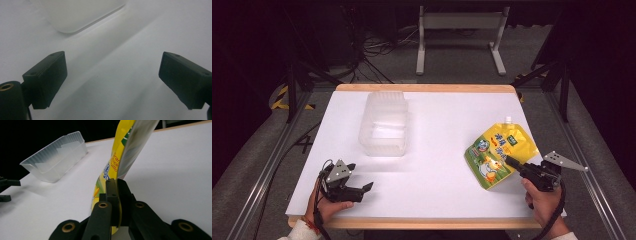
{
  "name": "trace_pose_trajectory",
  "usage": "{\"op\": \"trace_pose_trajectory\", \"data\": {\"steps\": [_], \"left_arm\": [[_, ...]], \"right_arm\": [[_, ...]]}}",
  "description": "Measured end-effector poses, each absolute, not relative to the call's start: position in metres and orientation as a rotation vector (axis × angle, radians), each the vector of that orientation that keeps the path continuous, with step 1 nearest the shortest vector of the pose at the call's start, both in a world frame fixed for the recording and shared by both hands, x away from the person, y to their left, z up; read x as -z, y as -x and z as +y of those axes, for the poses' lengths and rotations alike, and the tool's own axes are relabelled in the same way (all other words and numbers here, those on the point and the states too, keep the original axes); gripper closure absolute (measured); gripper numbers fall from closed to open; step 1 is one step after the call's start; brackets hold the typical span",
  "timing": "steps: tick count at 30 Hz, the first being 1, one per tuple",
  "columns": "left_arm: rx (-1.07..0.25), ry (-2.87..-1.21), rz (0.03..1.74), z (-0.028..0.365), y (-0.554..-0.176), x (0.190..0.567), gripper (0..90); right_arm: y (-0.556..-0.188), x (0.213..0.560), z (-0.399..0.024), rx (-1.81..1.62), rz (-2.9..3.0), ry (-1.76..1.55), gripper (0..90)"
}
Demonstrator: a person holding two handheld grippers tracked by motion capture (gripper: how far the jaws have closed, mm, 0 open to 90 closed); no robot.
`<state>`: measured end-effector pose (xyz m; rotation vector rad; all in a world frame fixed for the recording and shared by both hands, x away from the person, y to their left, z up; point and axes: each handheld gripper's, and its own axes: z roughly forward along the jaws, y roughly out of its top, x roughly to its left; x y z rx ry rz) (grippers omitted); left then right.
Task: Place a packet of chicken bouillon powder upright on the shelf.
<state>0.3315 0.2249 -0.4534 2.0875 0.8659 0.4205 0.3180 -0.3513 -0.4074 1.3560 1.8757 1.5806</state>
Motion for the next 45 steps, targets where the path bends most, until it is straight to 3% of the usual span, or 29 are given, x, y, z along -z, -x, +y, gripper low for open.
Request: {"op": "trace_pose_trajectory", "data": {"steps": [20,45], "left_arm": [[-0.432,-2.087,0.881,0.233,-0.322,0.454,8.9],[-0.423,-2.089,0.868,0.234,-0.322,0.454,9.0]], "right_arm": [[-0.328,0.371,-0.309,-1.492,1.964,-1.060,90.0],[-0.389,0.335,-0.215,-1.550,2.025,-0.830,90.0]]}}
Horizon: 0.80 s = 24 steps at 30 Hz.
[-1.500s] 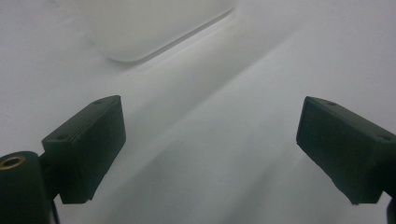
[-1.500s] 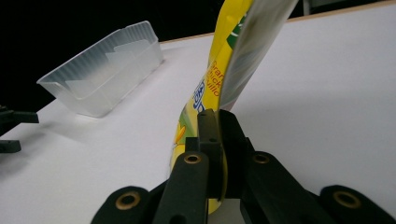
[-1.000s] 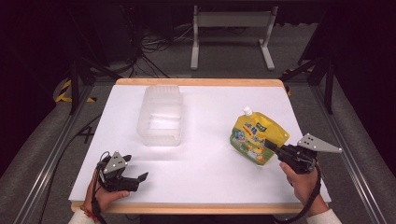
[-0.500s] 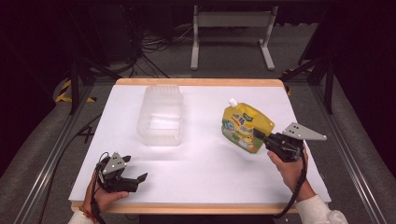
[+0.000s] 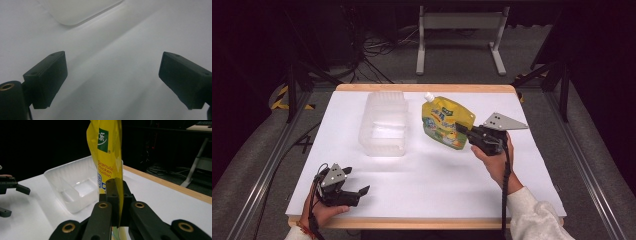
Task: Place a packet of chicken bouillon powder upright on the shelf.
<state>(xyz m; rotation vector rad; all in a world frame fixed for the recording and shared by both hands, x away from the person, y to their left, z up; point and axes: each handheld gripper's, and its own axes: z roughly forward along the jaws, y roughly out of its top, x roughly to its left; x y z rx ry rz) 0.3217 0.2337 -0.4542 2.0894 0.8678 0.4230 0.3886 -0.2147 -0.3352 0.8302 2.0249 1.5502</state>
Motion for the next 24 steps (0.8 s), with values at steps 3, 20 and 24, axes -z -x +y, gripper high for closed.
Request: {"op": "trace_pose_trajectory", "data": {"steps": [3,20,24], "left_arm": [[-0.417,-2.088,0.866,0.234,-0.321,0.454,8.9],[-0.411,-2.088,0.856,0.236,-0.321,0.455,8.9],[-0.410,-2.090,0.862,0.236,-0.321,0.455,9.0]], "right_arm": [[-0.397,0.333,-0.202,-1.559,2.031,-0.816,90.0],[-0.428,0.324,-0.148,-1.586,2.060,-0.757,90.0],[-0.433,0.322,-0.138,-1.597,2.059,-0.748,90.0]]}}
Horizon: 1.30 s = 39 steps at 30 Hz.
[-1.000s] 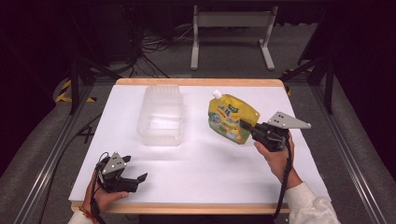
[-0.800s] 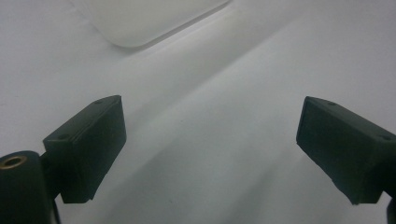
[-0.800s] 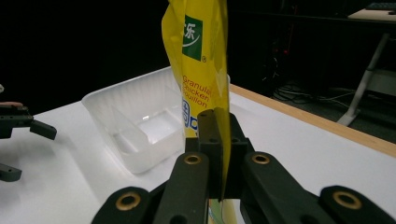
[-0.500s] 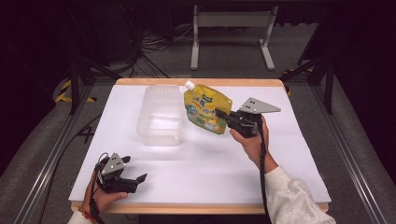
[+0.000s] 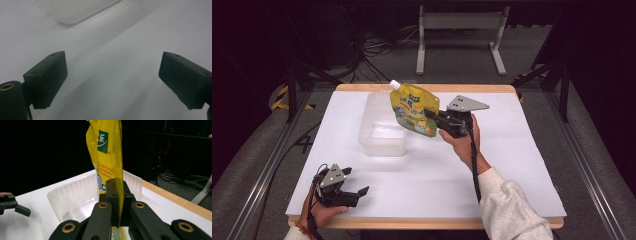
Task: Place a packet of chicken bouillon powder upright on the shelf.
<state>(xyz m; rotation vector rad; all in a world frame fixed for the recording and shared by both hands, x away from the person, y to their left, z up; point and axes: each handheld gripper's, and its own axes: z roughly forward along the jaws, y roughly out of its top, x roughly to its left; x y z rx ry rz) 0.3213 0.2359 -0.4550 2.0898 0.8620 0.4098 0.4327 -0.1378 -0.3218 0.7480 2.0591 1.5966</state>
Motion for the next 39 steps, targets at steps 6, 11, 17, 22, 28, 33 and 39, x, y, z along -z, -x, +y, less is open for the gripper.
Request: {"op": "trace_pose_trajectory", "data": {"steps": [6,11,17,22,28,33,39], "left_arm": [[-0.408,-2.090,0.857,0.236,-0.321,0.455,9.0],[-0.409,-2.089,0.855,0.236,-0.321,0.455,8.9],[-0.405,-2.078,0.860,0.238,-0.322,0.455,8.7],[-0.404,-2.083,0.857,0.237,-0.322,0.455,8.7],[-0.396,-2.080,0.849,0.237,-0.322,0.455,8.7],[-0.395,-2.079,0.847,0.237,-0.322,0.455,8.7],[-0.391,-2.074,0.849,0.237,-0.321,0.455,8.6]], "right_arm": [[-0.438,0.318,-0.122,-1.605,2.060,-0.730,90.0],[-0.442,0.320,-0.114,-1.602,2.070,-0.730,90.0],[-0.447,0.323,-0.100,-1.584,2.090,-0.729,90.0],[-0.451,0.323,-0.090,-1.593,2.097,-0.723,90.0],[-0.457,0.324,-0.078,-1.592,2.095,-0.726,90.0],[-0.462,0.326,-0.067,-1.590,2.099,-0.730,90.0],[-0.467,0.330,-0.053,-1.576,2.113,-0.730,90.0]]}}
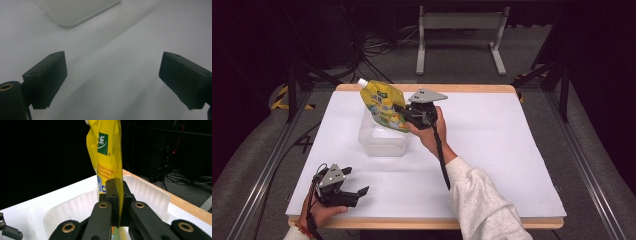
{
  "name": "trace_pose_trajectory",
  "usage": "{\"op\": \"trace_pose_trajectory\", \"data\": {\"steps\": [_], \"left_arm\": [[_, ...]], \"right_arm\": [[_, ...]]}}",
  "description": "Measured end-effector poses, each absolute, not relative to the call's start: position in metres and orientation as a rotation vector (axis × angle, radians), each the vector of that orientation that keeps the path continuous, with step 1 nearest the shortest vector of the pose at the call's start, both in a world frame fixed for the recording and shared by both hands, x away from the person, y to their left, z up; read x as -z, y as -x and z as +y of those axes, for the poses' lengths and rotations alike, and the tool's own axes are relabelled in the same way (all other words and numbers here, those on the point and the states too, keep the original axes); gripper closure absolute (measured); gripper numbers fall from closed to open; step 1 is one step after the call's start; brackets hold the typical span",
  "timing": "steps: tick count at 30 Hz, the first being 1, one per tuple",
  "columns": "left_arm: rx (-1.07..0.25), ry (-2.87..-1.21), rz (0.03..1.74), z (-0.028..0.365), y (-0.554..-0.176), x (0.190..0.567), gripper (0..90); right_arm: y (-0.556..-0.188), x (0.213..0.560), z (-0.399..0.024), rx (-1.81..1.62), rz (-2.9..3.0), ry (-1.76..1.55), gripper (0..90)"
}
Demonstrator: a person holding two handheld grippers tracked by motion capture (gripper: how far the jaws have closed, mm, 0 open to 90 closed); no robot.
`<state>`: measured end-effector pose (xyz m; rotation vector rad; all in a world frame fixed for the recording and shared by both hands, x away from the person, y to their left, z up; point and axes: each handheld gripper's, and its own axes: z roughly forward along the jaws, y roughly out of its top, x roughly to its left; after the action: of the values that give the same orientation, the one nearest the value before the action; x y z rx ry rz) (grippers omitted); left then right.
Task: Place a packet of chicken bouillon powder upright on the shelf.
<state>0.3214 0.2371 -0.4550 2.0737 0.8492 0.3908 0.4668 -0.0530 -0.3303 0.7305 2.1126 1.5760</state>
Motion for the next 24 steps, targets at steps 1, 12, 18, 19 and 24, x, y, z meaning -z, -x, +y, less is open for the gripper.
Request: {"op": "trace_pose_trajectory", "data": {"steps": [1,12,18,19,24], "left_arm": [[-0.394,-2.076,0.841,0.238,-0.322,0.455,8.6],[-0.395,-2.066,0.840,0.238,-0.320,0.454,8.6],[-0.392,-2.068,0.838,0.238,-0.320,0.454,8.6],[-0.393,-2.068,0.837,0.238,-0.320,0.454,8.5],[-0.387,-2.072,0.833,0.238,-0.320,0.454,8.5]], "right_arm": [[-0.467,0.331,-0.051,-1.573,2.114,-0.730,90.0],[-0.475,0.339,-0.042,-1.564,2.121,-0.753,90.0],[-0.476,0.340,-0.036,-1.561,2.123,-0.745,90.0],[-0.476,0.340,-0.034,-1.559,2.125,-0.743,90.0],[-0.476,0.341,-0.028,-1.565,2.128,-0.736,90.0]]}}
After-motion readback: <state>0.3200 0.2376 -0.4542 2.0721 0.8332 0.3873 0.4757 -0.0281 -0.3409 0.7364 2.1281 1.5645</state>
